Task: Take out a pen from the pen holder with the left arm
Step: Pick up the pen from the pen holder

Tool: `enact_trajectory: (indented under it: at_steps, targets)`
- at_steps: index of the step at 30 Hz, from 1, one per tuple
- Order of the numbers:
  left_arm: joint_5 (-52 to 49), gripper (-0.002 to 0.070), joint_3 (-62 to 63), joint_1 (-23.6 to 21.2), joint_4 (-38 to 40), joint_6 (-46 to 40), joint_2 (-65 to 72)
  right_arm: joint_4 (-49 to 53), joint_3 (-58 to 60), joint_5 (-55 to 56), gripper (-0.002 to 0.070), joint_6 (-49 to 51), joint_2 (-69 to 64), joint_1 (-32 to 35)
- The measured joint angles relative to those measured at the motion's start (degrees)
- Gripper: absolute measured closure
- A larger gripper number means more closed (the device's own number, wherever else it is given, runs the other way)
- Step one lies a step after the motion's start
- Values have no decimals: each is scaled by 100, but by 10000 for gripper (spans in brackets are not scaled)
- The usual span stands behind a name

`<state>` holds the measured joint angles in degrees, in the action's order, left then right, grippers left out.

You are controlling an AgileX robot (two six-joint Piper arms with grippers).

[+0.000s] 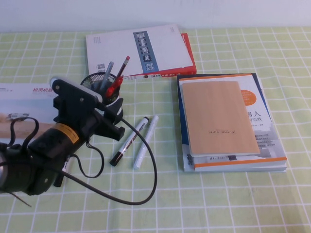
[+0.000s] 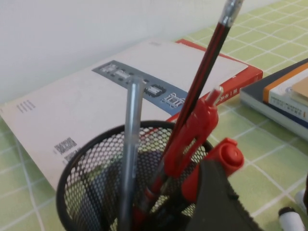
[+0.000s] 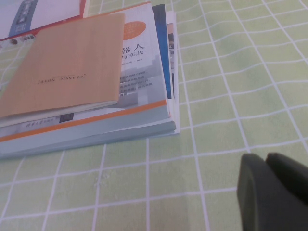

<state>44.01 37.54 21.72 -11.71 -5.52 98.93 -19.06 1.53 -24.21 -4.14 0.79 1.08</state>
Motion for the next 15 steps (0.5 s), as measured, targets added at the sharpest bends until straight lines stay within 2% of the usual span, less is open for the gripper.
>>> enact_trajectory:
  at_steps: [9,15]
  targets:
    - [50,333,374,-7,0,-526,240,0,0,0,691,0,0,0]
    - [27,369,555,-28,0,-680,453,0,0,0,691,0,0,0]
